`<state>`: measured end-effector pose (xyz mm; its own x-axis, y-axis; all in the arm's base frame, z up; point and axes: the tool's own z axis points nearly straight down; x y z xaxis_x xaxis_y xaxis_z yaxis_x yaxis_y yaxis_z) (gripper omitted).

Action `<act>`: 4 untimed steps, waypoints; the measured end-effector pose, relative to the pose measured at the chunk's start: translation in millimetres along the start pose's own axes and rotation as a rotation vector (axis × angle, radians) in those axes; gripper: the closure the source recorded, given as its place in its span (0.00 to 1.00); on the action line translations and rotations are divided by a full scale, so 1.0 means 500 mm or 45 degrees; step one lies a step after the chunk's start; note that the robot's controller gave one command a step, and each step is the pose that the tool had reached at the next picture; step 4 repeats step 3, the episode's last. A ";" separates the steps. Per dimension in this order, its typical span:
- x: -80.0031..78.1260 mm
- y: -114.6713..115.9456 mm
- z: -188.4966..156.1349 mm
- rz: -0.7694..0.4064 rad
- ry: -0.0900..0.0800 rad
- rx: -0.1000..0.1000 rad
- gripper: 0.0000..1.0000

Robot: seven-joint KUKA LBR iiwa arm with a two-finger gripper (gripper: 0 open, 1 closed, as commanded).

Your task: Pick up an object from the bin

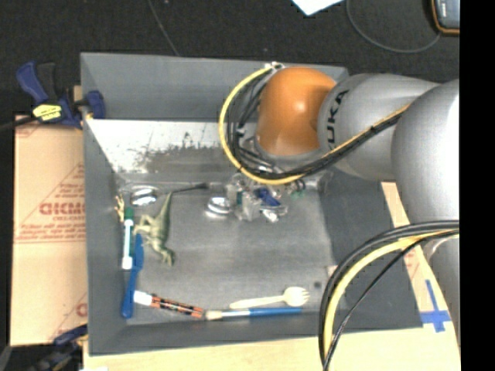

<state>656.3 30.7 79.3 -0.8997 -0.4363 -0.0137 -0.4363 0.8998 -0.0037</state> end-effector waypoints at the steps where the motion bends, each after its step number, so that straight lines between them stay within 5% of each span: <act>1: -0.003 -0.003 -0.044 0.001 -0.005 0.001 1.00; 2: -0.005 -0.004 -0.055 0.007 -0.012 0.002 1.00; 3: -0.009 -0.007 -0.165 0.013 -0.019 0.005 1.00; 4: -0.009 -0.007 -0.165 0.013 -0.019 0.005 1.00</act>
Offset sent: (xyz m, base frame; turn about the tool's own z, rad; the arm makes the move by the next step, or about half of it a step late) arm 0.0010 -0.0007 0.0260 -0.0003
